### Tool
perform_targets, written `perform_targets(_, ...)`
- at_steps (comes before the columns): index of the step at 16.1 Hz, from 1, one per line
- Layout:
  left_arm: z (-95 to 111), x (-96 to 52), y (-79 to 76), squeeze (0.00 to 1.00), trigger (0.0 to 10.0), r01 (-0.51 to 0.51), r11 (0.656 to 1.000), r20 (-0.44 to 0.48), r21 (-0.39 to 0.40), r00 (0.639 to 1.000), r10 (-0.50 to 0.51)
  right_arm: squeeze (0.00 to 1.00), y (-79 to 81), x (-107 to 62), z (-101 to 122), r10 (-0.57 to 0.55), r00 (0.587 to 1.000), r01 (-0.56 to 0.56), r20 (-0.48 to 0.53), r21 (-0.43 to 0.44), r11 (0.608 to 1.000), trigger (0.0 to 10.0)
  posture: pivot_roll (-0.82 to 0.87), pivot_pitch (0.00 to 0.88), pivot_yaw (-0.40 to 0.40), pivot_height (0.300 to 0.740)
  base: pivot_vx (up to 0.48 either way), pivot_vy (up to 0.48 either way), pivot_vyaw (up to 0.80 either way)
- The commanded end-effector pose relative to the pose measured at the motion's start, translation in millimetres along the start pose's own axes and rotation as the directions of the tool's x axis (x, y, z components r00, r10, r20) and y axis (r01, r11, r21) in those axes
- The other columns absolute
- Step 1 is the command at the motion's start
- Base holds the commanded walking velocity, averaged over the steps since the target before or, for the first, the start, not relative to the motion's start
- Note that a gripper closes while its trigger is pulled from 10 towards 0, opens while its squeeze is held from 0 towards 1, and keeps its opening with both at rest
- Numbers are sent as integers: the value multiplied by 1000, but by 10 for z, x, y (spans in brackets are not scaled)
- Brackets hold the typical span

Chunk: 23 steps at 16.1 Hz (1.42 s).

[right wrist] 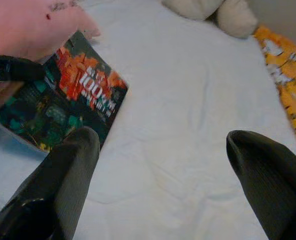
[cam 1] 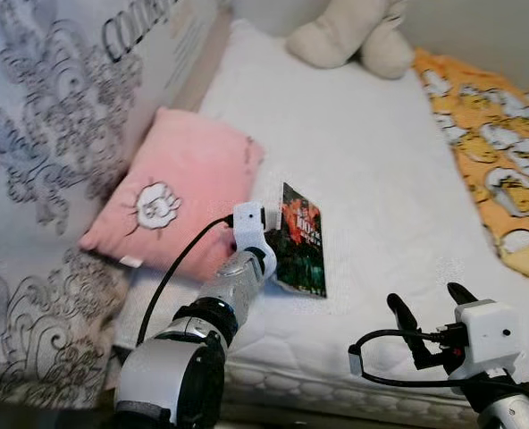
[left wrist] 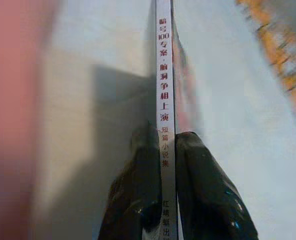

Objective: Clean up the room

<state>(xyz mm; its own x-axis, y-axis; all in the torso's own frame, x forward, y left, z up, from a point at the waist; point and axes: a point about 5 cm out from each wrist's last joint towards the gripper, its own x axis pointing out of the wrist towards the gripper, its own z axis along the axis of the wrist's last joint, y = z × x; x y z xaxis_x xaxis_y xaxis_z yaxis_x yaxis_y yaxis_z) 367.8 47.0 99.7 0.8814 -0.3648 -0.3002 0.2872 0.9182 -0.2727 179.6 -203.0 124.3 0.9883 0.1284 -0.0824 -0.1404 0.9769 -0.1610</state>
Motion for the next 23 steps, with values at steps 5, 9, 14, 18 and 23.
perform_targets(5, 172, 14, 40, 0, 10000, 3, 944, 10, 330, 1000, -7, 0, 59, -17, -26, 22, 999, -22, -36, 15, 1000, 10000, -225, 241, -175, 731, 0, 0, 0)
perform_targets(9, 203, 6, 108, 0, 10000, -21, 921, 10, 388, 1000, 18, 0, 23, -145, -269, 18, 991, -11, -130, 58, 998, 10000, -221, 249, -172, 731, 0, 0, 0)
perform_targets(14, 235, -37, 345, 651, 10000, -143, 924, 19, 354, 989, 146, 0, 67, -132, -346, 36, 986, -24, -161, 77, 997, 10000, -199, 244, -156, 731, 0, 0, 0)
perform_targets(18, 227, -56, 416, 1000, 10000, -156, 909, 8, 386, 986, 165, 0, 96, -79, -404, 43, 986, -29, -160, 89, 996, 10000, -167, 229, -141, 731, 0, 0, 0)
perform_targets(23, 529, -38, 363, 1000, 10000, -116, 816, 85, 566, 993, 82, 0, 133, 84, -435, 45, 991, -33, -123, 101, 994, 10000, -131, 150, -93, 731, 0, 0, 0)
